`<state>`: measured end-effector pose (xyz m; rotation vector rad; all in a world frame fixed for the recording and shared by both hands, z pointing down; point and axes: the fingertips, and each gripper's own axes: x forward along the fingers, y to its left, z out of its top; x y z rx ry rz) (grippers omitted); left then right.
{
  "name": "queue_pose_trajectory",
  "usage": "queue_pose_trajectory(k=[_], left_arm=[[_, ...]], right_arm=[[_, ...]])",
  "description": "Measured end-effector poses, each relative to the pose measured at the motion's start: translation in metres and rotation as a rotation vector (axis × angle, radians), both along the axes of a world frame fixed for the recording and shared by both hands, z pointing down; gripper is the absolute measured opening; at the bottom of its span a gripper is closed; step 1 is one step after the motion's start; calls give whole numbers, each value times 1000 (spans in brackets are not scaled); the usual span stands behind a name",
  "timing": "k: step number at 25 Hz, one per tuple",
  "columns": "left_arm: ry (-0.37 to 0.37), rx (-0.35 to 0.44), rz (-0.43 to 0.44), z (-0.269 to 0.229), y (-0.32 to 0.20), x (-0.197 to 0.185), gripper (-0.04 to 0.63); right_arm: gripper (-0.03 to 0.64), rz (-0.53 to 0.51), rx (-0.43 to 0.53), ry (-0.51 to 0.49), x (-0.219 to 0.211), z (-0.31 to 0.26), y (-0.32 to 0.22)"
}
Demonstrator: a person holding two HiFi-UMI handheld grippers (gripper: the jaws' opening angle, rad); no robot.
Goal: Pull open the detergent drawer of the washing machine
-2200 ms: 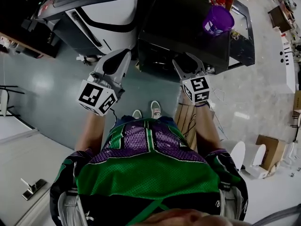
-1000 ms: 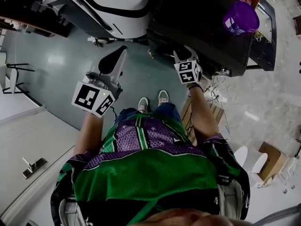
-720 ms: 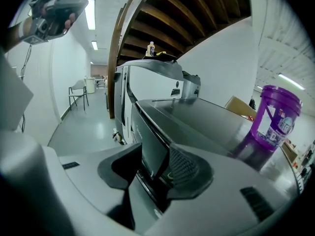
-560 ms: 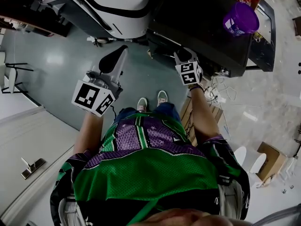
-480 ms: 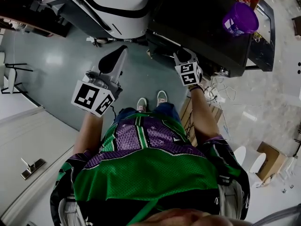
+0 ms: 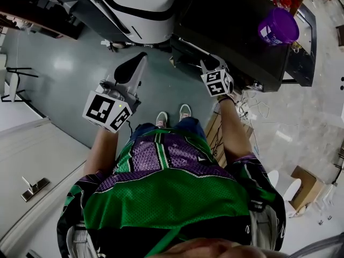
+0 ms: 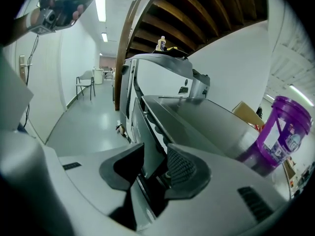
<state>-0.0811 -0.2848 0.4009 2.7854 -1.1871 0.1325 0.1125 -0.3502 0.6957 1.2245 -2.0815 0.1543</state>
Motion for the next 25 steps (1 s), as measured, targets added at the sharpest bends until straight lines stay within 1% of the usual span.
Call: queue_pose_trajectory(k=[1,2,4,8,14,21,25], left_arm=[[1,-2,-2,1,0,-1,17],[2,-4,-3,2,-1,-1,17],[4,-6,-2,3,-1,0,17],[6,-1,7,3,1,3,17],[20,7,3,-3,5,-2,17],[55,7,4,-8,15,-13,17],[58,17,20,-9,25,-20,17]], right_arm=[[131,-12,-2,11,1,-1,-1],[90,-23,-6,20,2,-1,-3],[75,-38,-17,23,3,-1,-2],[64,-63,-27,32,3,-1,1],[58,-85,-47,25,-2,-2,11],[55,-88,-70,32,-10,-1,27],[55,-77,-83,30,-17,1,42]])
